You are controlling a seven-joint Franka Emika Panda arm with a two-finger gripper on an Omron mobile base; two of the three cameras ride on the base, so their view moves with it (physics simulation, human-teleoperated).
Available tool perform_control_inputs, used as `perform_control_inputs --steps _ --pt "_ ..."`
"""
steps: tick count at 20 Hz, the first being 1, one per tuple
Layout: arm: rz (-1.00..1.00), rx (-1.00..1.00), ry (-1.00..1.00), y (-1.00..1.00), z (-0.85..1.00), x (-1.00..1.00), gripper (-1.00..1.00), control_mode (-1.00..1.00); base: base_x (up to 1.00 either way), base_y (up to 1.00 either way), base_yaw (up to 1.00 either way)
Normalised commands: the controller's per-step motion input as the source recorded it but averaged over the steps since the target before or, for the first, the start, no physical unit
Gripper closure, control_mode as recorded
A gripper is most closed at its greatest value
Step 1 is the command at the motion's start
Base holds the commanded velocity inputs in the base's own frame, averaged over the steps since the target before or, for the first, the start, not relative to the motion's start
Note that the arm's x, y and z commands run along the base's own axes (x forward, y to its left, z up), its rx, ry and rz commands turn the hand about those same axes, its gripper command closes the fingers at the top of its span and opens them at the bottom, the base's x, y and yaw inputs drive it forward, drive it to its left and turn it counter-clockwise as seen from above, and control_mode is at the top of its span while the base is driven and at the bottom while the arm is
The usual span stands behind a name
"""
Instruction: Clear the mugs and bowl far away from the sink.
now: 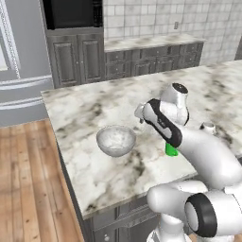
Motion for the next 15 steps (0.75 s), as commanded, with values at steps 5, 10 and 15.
perform_control_inputs --steps 5,10,15 --pt "-0.03 0.07 -0.68 -0.26 0.35 -0.80 -1.00 -1.00 0.00 0.00 0.00" --pt "0.05 -0.23 -0.21 0.62 0.16 -0.68 -1.00 -1.00 0.00 0.00 0.00" --pt "0.07 -0.43 -0.30 0.92 0.24 -1.00 -1.00 -1.00 0.00 0.00 0.00"
